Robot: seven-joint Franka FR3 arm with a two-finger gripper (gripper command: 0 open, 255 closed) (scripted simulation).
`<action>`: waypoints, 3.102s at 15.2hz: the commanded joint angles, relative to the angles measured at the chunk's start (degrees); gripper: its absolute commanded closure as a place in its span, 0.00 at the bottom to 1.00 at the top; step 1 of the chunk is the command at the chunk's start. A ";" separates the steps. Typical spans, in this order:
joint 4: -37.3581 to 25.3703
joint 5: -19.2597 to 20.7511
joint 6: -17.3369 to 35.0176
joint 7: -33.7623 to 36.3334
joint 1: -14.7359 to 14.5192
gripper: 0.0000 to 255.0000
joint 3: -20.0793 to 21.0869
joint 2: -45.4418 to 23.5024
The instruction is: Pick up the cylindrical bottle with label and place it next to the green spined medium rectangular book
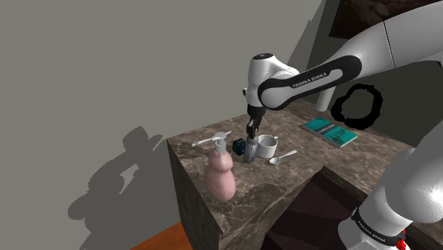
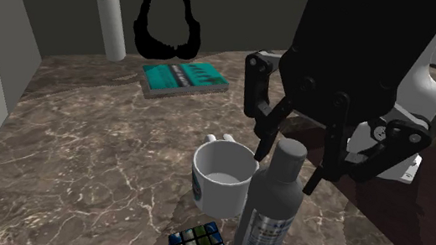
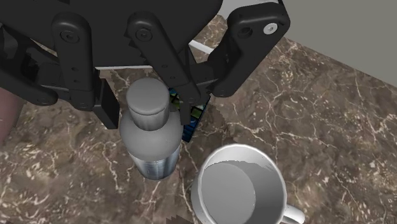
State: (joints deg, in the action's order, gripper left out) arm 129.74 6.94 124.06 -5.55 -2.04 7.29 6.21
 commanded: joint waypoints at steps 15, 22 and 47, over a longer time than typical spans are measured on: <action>-5.42 -0.98 -8.44 -1.35 -0.11 1.00 -0.11 3.10; -9.64 -1.36 -13.79 -2.04 -0.15 1.00 -0.16 4.27; -29.87 -1.61 -33.09 -3.83 -0.11 1.00 -0.09 3.41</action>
State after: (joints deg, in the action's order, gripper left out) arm 100.85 5.31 91.78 -9.25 -2.19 7.23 9.77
